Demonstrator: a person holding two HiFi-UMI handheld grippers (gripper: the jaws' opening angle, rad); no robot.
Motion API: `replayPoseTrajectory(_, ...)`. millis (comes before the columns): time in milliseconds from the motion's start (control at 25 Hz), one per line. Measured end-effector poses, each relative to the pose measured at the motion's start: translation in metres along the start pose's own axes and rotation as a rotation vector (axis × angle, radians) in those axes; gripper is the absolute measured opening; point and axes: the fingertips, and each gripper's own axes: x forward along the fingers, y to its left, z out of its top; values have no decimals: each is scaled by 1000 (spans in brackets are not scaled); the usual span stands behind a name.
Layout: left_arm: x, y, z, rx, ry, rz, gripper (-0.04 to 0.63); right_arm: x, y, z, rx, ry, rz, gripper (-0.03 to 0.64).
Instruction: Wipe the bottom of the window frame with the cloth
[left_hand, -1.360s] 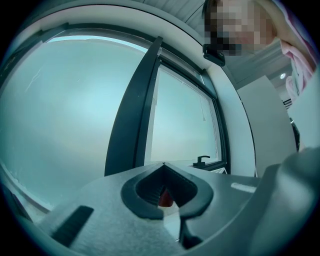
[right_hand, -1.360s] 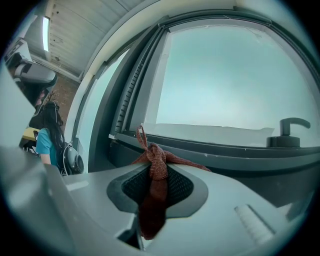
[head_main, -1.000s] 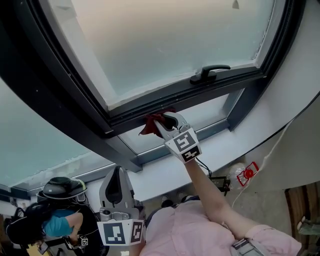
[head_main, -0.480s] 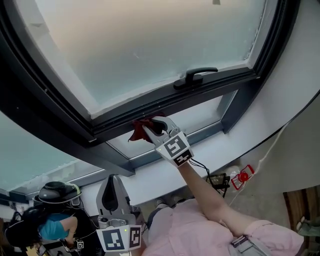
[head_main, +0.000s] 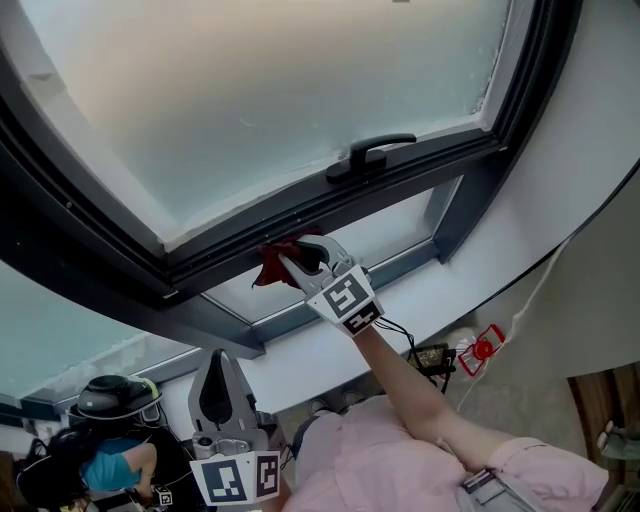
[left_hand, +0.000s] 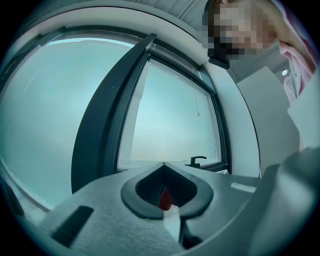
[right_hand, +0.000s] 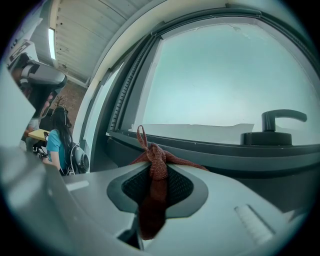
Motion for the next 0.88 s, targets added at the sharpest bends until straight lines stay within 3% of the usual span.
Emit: replayPoseTrajectory(880,1,-11,-1,4,-1,11,-6,-31,-51,-9,39,-2,-111,77)
